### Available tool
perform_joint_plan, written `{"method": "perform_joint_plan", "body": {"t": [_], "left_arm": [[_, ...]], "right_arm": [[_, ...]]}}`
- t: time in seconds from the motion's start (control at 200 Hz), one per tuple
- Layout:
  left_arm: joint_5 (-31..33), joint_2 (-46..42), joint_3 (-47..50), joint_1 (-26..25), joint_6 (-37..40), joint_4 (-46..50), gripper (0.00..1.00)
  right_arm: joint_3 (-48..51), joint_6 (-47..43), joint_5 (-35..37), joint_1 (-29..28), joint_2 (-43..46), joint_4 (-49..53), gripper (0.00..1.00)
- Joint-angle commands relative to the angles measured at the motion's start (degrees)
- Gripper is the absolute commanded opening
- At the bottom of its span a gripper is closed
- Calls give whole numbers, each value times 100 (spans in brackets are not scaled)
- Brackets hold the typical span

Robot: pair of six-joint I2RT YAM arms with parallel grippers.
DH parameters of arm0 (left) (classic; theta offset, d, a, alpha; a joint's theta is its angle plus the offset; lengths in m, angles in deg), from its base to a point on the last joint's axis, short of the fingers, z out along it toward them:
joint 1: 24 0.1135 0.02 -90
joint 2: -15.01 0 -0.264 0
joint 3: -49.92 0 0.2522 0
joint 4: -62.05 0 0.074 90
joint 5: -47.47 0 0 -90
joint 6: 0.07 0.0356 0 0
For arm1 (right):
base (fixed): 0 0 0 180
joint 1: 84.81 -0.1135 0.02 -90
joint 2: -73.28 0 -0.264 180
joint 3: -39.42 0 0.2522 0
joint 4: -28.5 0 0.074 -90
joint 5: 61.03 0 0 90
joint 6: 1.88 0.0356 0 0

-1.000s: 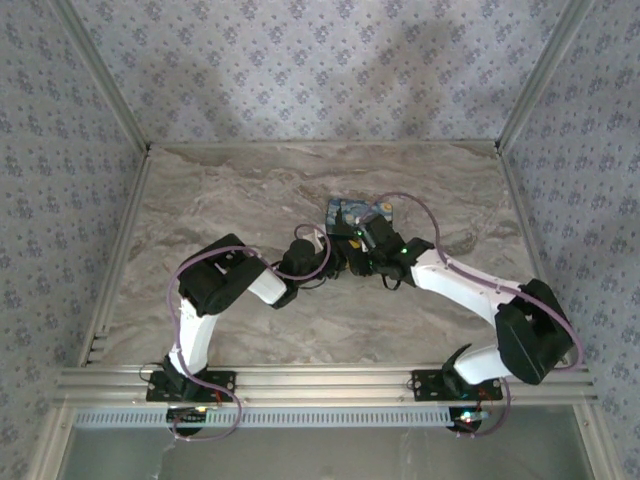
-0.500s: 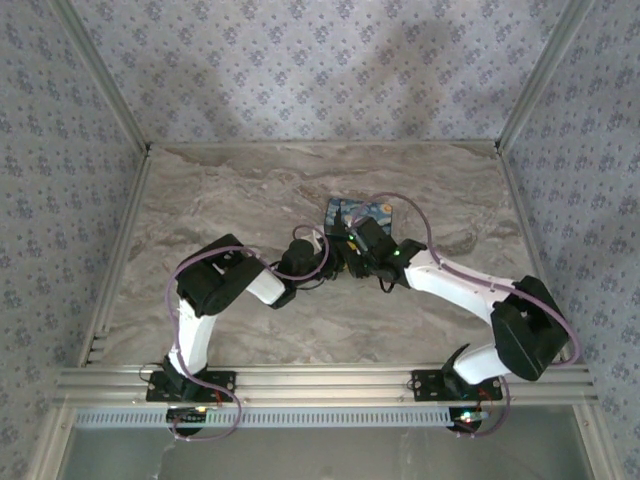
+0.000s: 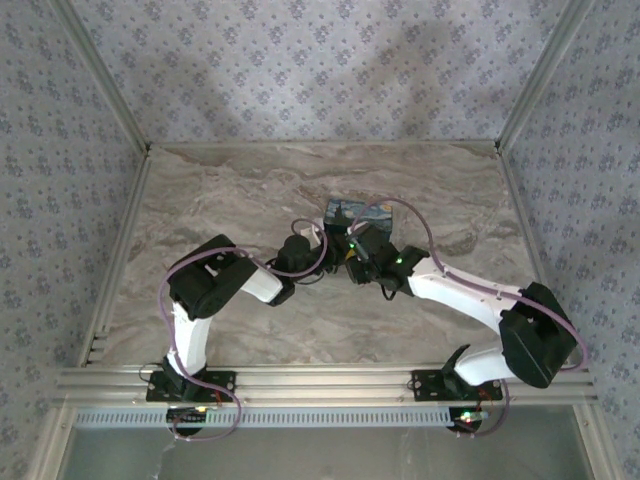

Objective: Unlock the padlock with the key

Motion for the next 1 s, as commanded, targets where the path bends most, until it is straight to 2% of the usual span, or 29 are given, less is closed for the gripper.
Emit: {"method": "perform_joint_plan", "body": {"t": [0.0,0.275,0.72,0.914,0.994], "left_arm": [[-106,-250,-60,20,-2,-359,0],[-129,-253,-94,28,-19,-298,0],[-183,-244,-130,29,-18,-254,0],[-223,-216,-139,24,-35,-262,0],[-223,-210,-117,22,-43,-275,0]], "right_arm": [[-190,-183,230,-3,-94,50,45],[-521,-469,217,93,-424,161,38],[-872,-848,410,114,-773,245,37],[-1003,-993,470,105,-871,237,31],[-1029,-1016,476,100,-855,233,22]]}}
